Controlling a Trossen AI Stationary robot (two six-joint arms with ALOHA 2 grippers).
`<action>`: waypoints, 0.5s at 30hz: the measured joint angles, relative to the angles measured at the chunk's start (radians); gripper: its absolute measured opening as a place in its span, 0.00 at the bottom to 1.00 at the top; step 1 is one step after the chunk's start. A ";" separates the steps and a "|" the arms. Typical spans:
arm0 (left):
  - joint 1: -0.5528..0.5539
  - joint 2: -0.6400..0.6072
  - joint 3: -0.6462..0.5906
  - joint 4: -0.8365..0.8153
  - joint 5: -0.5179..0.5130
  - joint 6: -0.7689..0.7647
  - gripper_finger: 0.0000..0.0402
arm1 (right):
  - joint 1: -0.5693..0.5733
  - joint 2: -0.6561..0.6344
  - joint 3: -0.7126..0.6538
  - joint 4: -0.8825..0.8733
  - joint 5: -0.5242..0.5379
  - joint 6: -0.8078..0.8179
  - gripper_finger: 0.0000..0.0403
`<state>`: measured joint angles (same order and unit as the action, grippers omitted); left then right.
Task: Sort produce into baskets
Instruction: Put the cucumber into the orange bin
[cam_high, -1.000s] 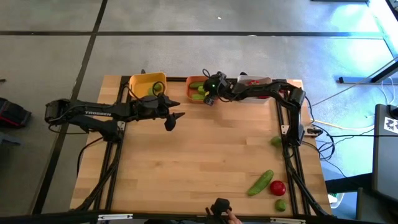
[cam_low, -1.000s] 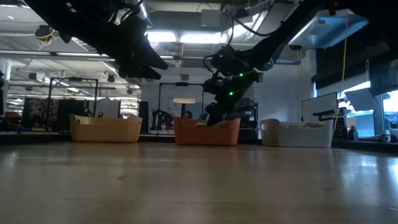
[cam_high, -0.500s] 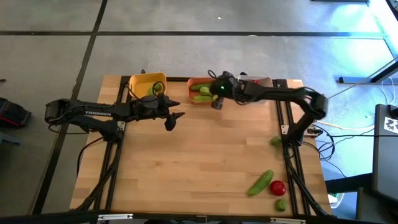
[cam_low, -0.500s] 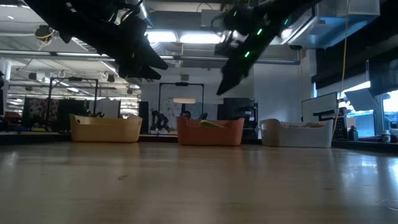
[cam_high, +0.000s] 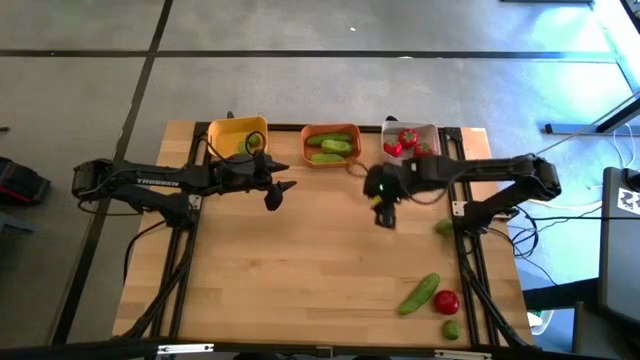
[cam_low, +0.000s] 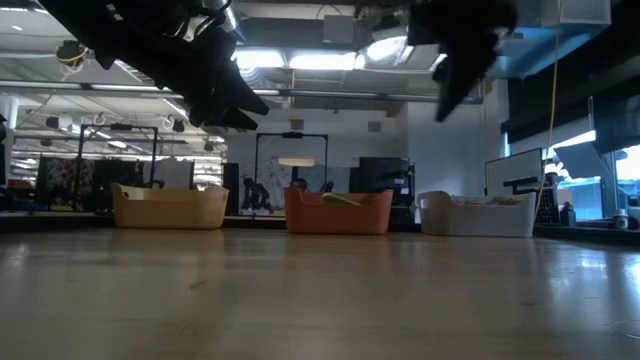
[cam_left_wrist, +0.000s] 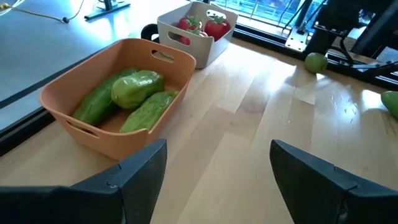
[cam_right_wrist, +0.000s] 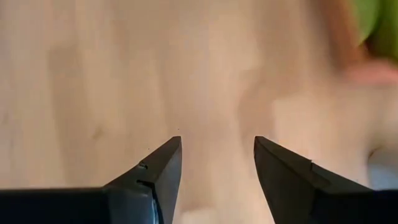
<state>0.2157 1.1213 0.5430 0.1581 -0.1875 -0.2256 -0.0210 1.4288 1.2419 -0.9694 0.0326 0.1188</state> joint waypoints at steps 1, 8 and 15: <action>0.000 0.000 0.000 0.001 0.000 0.000 0.70 | 0.032 0.000 0.000 -0.027 0.000 0.022 0.48; 0.000 0.000 0.000 0.001 0.000 0.000 0.70 | 0.245 0.000 -0.045 -0.082 0.000 0.165 0.48; 0.000 0.000 0.000 -0.016 0.000 -0.012 0.70 | 0.357 0.000 -0.104 -0.057 0.000 0.282 0.48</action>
<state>0.2157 1.1213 0.5430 0.1423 -0.1875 -0.2376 0.3357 1.4284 1.1379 -1.0264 0.0327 0.4008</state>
